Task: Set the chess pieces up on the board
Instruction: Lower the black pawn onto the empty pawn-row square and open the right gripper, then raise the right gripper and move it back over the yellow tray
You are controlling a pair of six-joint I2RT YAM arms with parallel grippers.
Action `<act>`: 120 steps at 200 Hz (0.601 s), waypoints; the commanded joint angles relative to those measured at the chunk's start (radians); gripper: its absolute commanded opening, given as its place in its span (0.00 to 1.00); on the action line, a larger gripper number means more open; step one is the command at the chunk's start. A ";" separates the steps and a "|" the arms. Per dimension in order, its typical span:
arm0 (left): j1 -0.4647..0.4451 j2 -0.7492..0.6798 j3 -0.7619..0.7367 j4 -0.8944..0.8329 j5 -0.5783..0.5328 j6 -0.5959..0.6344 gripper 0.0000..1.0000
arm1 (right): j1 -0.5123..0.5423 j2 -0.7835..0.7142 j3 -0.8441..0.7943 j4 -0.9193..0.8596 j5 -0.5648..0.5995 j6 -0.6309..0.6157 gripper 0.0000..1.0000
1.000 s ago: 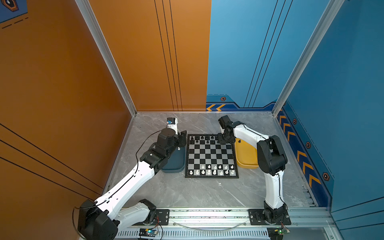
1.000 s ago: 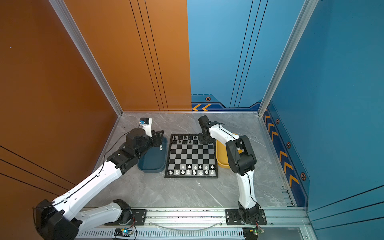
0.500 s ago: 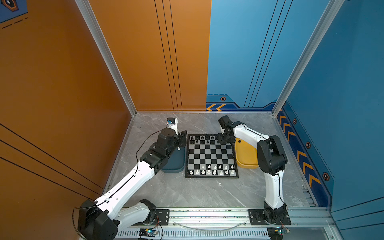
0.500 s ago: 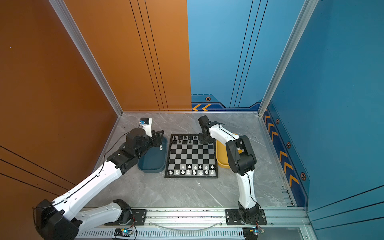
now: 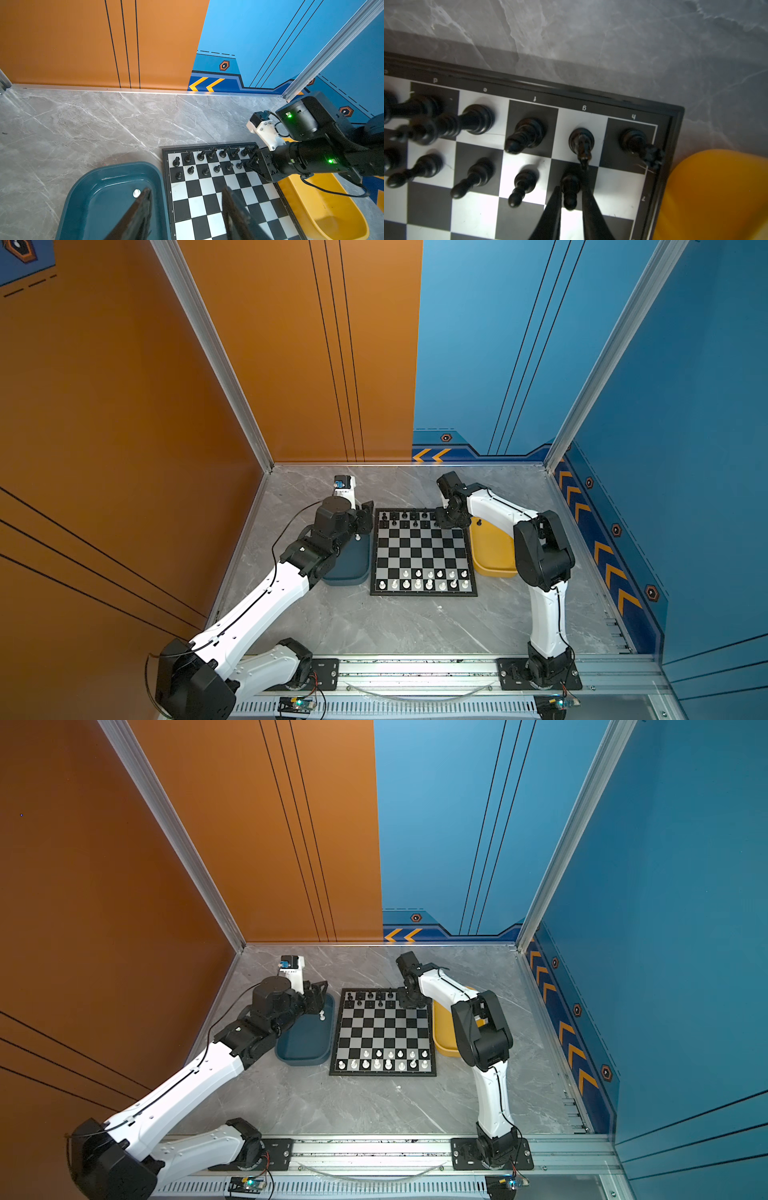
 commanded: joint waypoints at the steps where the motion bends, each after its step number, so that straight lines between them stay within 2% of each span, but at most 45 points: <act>1: 0.011 0.000 -0.001 -0.007 0.024 -0.004 0.56 | 0.001 0.009 -0.022 -0.015 -0.011 0.012 0.22; 69: 0.011 -0.007 -0.004 -0.010 0.024 -0.004 0.56 | 0.004 -0.019 -0.038 -0.014 -0.014 0.014 0.25; 120: 0.011 -0.016 -0.006 -0.013 0.026 -0.004 0.56 | 0.009 -0.159 -0.089 -0.010 -0.002 0.017 0.26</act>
